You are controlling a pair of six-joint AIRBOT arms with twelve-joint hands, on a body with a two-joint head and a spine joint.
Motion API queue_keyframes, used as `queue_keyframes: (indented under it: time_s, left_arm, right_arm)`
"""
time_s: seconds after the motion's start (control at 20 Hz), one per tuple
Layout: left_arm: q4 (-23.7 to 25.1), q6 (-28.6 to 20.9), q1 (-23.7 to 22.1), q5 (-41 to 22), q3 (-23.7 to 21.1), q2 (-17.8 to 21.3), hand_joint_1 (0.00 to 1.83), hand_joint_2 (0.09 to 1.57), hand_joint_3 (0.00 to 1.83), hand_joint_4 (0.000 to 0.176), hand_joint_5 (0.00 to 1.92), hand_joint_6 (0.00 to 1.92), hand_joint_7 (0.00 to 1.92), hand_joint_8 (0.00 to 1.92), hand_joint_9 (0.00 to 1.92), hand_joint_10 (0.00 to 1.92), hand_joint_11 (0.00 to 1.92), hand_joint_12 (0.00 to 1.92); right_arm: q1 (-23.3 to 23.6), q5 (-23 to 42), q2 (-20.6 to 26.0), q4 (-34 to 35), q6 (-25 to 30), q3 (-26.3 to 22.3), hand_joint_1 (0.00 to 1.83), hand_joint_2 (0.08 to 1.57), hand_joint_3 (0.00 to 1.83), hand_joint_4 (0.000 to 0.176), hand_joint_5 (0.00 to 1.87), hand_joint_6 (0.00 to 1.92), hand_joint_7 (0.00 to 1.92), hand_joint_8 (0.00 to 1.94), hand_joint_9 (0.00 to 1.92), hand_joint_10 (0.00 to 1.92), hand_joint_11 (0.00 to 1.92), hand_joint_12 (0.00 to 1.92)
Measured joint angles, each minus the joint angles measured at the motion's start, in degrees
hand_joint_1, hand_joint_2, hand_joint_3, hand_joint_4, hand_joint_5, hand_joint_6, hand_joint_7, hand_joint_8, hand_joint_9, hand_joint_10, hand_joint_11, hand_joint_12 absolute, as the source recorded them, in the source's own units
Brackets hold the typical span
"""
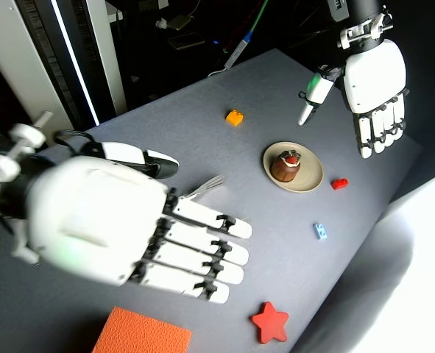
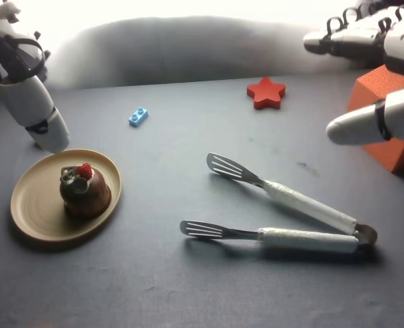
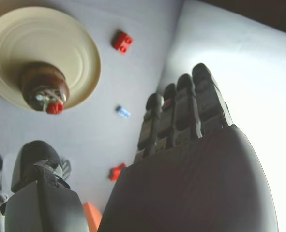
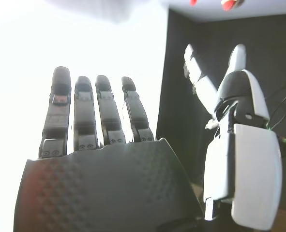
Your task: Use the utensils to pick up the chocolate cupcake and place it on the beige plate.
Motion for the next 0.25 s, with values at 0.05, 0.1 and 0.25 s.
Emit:
queue_keyframes:
  time_s: [0.05, 0.1, 0.25]
  left_arm:
    - [-0.2, 0.0, 0.1, -0.2, 0.0, -0.2, 0.41, 0.90, 0.00, 0.000, 0.11, 0.00, 0.05, 0.00, 0.05, 0.00, 0.00, 0.24]
    - [-0.3, 0.3, 0.1, -0.5, 0.0, -0.3, 0.38, 0.91, 0.00, 0.000, 0.09, 0.00, 0.04, 0.00, 0.02, 0.00, 0.00, 0.16]
    - [-0.5, 0.9, 0.1, -0.3, 0.6, -0.1, 0.37, 0.91, 0.00, 0.000, 0.08, 0.00, 0.03, 0.00, 0.01, 0.00, 0.00, 0.15]
  right_arm:
    - [0.0, 0.0, 0.6, 0.0, -1.0, -1.0, 0.22, 1.02, 0.01, 0.043, 0.04, 0.00, 0.02, 0.00, 0.03, 0.01, 0.00, 0.38]
    - [-0.2, 0.7, 2.1, 0.0, -3.0, -3.0, 0.20, 1.04, 0.00, 0.041, 0.04, 0.00, 0.03, 0.00, 0.03, 0.00, 0.00, 0.40]
    - [-1.4, 5.5, 2.5, -2.6, -6.7, -3.8, 0.21, 1.04, 0.00, 0.044, 0.04, 0.00, 0.03, 0.00, 0.04, 0.00, 0.00, 0.43]
